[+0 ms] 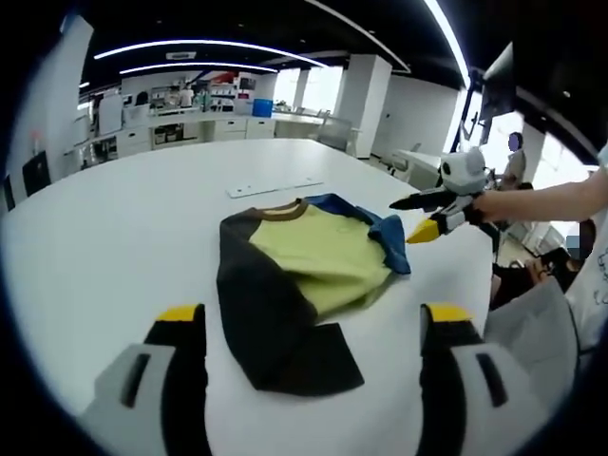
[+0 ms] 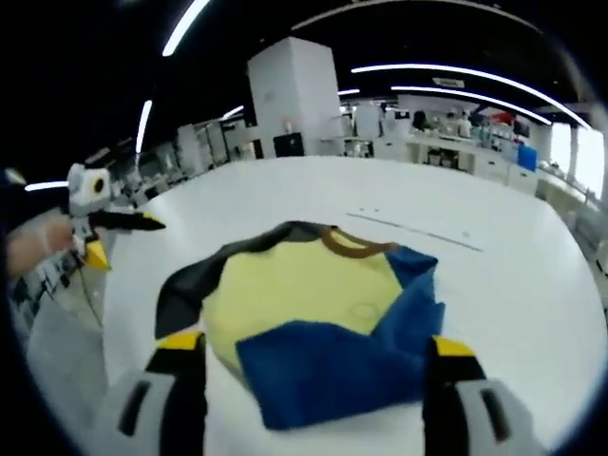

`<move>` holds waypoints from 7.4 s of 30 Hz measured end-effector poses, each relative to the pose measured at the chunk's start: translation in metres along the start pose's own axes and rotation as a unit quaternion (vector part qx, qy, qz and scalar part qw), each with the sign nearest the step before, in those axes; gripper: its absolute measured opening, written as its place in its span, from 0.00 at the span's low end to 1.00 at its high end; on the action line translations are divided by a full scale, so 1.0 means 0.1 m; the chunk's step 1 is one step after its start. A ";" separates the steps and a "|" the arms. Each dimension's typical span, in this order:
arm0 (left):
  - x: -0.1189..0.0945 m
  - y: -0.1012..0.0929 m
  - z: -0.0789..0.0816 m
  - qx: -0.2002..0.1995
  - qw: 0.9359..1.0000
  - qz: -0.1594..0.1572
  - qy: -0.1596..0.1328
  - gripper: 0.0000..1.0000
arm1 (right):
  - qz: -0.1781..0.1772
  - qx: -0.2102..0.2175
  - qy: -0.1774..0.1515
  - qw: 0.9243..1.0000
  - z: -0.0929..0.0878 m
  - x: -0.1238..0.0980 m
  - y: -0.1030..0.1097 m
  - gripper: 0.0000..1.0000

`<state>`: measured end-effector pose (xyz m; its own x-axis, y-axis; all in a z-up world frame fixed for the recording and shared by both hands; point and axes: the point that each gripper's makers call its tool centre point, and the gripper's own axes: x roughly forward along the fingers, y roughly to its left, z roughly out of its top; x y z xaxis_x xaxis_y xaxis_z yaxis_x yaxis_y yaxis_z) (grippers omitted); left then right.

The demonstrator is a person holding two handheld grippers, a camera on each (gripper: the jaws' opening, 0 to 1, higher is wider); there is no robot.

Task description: Fold the garment on the visible template until the final outline fits inside the template.

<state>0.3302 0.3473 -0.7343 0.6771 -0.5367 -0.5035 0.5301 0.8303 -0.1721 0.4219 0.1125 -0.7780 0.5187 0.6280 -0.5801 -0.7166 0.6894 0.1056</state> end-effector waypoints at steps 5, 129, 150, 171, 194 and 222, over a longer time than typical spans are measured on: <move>0.01 0.01 -0.03 -0.002 1.000 0.005 0.005 0.92 | 0.008 -0.015 0.007 1.000 -0.07 -0.04 0.17 0.91; 0.25 0.27 -0.21 -0.056 0.998 0.025 0.005 0.88 | -0.294 0.059 0.130 0.945 -1.16 -1.49 -2.55 0.00; 0.26 0.33 -0.33 -0.070 0.996 0.042 0.020 0.88 | -0.338 0.091 0.158 0.923 -1.31 -1.59 -3.09 0.00; 0.29 0.33 -0.42 -0.080 0.995 0.048 0.028 0.88 | -0.347 0.105 0.167 0.917 -1.33 -1.68 -3.15 0.00; 0.26 0.33 -0.40 -0.082 0.996 0.043 0.021 0.88 | -0.262 0.140 0.061 0.953 -1.11 -1.56 -2.96 0.59; 0.21 0.26 -0.38 -0.076 0.996 0.032 0.017 0.88 | -0.132 0.086 0.002 0.987 -0.72 -1.48 -2.08 1.00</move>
<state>0.3387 0.3632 -0.7817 0.6886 -0.4779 -0.5454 0.4008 0.8776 -0.2629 0.4605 -0.1495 -0.7723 0.6754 0.4167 -0.6084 -0.4662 0.8805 0.0855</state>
